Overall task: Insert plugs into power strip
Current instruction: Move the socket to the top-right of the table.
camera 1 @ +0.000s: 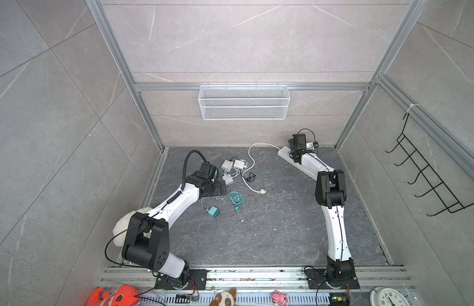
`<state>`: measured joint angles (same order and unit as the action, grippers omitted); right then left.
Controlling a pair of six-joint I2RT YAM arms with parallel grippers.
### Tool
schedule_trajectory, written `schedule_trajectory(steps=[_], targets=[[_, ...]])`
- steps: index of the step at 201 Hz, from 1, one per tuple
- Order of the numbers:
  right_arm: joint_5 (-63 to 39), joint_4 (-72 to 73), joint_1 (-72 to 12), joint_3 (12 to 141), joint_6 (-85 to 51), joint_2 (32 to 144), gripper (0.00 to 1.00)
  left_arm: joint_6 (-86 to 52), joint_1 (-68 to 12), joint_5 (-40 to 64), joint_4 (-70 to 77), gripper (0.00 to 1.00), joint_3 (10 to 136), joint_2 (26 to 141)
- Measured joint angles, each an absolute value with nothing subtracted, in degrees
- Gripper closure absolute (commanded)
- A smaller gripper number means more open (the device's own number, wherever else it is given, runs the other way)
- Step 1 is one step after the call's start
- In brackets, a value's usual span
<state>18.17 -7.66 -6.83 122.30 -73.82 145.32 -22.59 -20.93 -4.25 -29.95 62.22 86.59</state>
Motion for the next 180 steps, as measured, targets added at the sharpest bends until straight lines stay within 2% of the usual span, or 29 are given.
schedule_trajectory(steps=[32, 77, 143, 180], targets=[[16.4, -6.1, -6.4, 122.1, -74.8, 145.5, 0.01, -22.6, -20.9, -4.0, -29.5, 0.00, 61.7, 86.6], [12.8, 8.8, -5.1, 108.6, -78.4, 140.5, 0.01, -22.6, -20.9, -3.9, -29.4, 0.00, 61.6, 86.6], [12.6, 9.3, -3.3, 109.8, -77.6, 141.3, 0.01, -22.6, -20.9, -2.9, -28.3, 0.01, 61.6, 87.3], [13.6, 8.8, -2.8, 107.1, -73.8, 139.6, 0.01, -22.7, -22.3, -1.1, -27.2, 0.06, 66.0, 94.3]])
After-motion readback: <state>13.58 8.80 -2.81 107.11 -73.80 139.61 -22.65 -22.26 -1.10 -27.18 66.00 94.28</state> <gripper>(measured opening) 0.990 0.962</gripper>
